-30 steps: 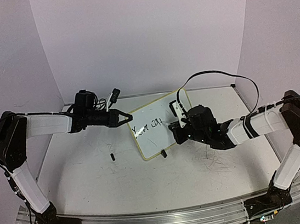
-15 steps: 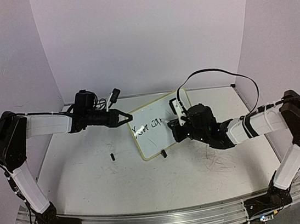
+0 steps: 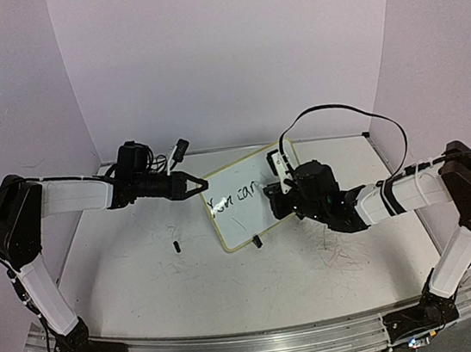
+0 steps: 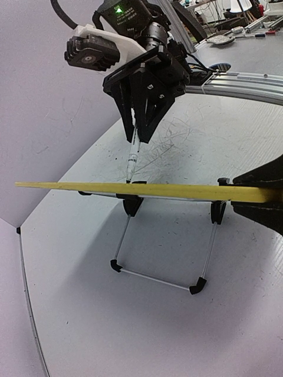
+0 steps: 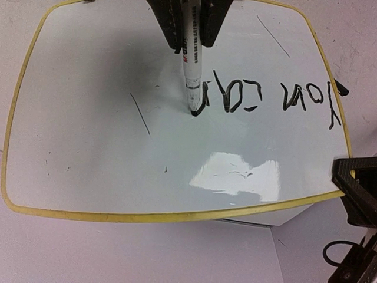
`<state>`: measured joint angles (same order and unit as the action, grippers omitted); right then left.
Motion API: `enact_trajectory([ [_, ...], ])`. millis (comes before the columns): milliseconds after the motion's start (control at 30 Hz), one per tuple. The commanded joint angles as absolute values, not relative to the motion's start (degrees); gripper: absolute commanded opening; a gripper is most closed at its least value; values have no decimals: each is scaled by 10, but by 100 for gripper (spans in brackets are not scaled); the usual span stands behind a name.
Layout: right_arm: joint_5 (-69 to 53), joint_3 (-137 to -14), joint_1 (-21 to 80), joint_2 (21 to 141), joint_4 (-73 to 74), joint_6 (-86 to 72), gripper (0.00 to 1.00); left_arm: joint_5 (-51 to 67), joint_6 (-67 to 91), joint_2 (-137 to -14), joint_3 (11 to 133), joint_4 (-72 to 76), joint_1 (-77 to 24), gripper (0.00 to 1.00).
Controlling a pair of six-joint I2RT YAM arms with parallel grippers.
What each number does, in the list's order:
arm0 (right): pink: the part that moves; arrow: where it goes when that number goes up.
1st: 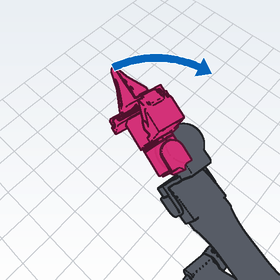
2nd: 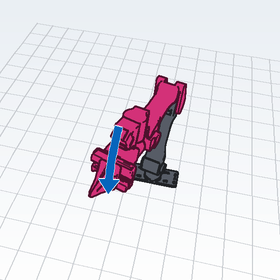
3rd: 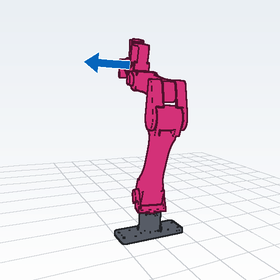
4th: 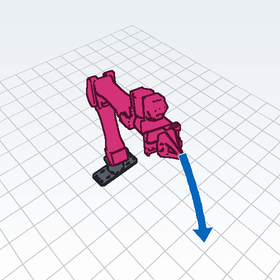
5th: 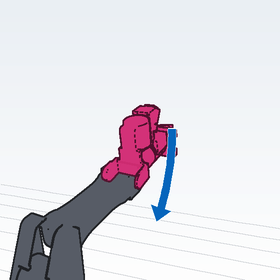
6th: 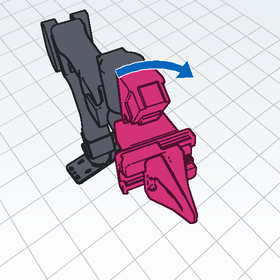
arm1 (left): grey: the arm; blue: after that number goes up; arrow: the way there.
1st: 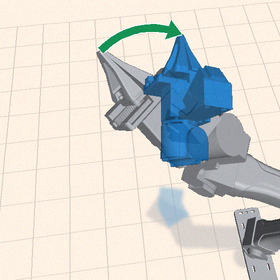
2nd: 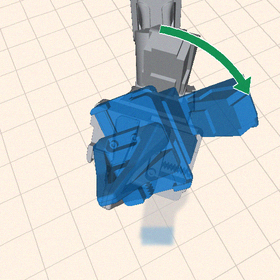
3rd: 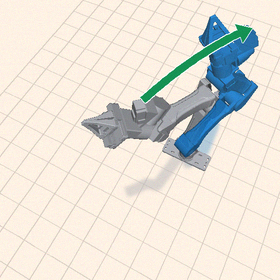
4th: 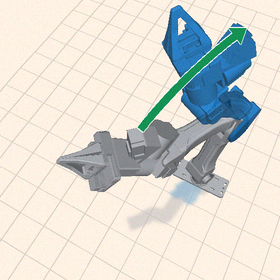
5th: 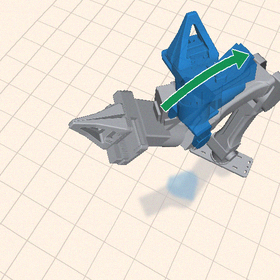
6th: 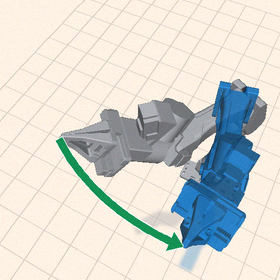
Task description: Write a sentence on the whiteboard
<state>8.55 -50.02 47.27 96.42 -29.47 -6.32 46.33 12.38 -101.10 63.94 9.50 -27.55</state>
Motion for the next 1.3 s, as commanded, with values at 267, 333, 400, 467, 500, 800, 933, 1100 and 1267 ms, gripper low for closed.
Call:
enact_trajectory([
  [267, 103, -494, 470, 962, -289, -80, 0, 458, 113, -986, 631, 80, -271, 0],
  [333, 99, -490, 470, 962, -288, -81, 0, 458, 113, -986, 632, 80, -272, 0],
  [400, 93, -487, 470, 964, -286, -82, 0, 458, 113, -985, 632, 80, -272, 0],
  [467, 88, -484, 470, 966, -285, -83, 0, 458, 112, -983, 631, 80, -272, 0],
  [500, 87, -483, 470, 966, -284, -84, 0, 457, 112, -983, 631, 80, -272, 0],
  [800, 86, -472, 469, 963, -276, -89, 0, 457, 111, -983, 631, 80, -271, 0],
  [933, 89, -470, 470, 963, -271, -90, 0, 457, 111, -985, 630, 80, -272, 0],
  [1100, 82, -478, 470, 964, -275, -85, 0, 457, 111, -985, 631, 80, -271, 0],
  [1267, 71, -478, 469, 923, -281, -81, 0, 455, 111, -984, 629, 80, -271, 0],
])
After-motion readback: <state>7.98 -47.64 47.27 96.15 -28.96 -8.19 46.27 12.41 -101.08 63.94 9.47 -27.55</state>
